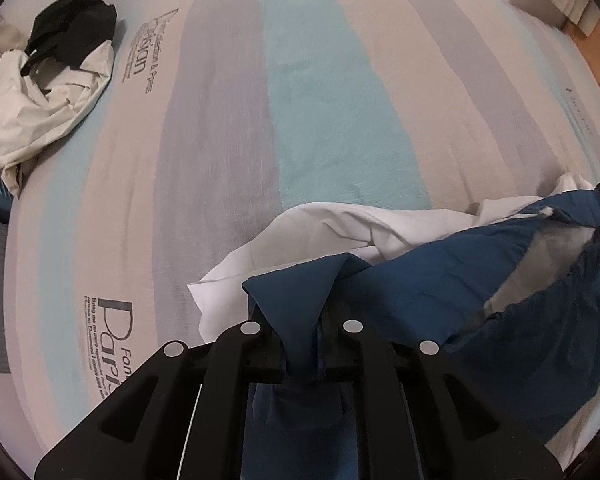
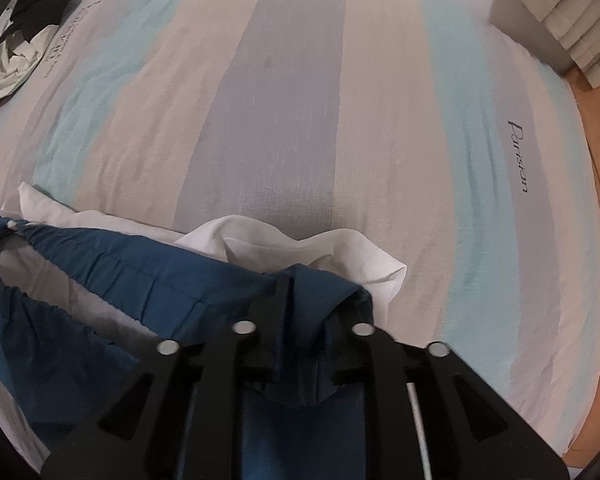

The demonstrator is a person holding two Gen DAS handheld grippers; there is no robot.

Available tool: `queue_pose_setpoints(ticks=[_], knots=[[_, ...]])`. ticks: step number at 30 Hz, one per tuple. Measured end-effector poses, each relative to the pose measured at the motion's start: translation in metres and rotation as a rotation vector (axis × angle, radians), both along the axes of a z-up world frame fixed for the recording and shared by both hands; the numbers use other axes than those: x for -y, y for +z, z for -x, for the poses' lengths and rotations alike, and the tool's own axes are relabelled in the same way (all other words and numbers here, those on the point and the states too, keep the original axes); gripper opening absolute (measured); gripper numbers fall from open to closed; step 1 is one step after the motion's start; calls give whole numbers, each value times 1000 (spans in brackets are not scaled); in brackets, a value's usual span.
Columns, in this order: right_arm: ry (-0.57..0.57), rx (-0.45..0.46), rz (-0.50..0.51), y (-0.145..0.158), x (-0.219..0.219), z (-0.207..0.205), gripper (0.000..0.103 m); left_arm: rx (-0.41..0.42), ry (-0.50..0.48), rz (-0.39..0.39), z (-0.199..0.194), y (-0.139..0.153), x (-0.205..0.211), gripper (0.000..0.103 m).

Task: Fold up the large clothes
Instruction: 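Open both tools to release the folded hem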

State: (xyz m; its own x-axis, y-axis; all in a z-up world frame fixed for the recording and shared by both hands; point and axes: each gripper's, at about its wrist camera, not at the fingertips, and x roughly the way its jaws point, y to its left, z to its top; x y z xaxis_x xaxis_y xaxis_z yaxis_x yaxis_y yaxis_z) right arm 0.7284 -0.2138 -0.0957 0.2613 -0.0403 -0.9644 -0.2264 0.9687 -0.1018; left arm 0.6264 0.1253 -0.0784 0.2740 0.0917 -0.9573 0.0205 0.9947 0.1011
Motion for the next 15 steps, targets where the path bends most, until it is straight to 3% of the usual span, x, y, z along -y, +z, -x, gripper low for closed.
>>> queue_pose_setpoints(ticks=[1,4,6,8,11,15], knots=[[12,3,-18,2,-1,2,39,4,0,6,1,3,1,12],[26,60,-18,17,-5,10,57,23,-4,26,4,10,4,15],[47,86,-21,28,-7,15,60,35,0,44,6,17,7,21],[70,115,-13,39,-13,21,62,61,4,55,8,26,10,44],[101,132,-25,50,-20,30,63,107,12,66,12,41,13,66],[150,130,-25,58,-32,48,63,126,17,74,18,50,17,74]])
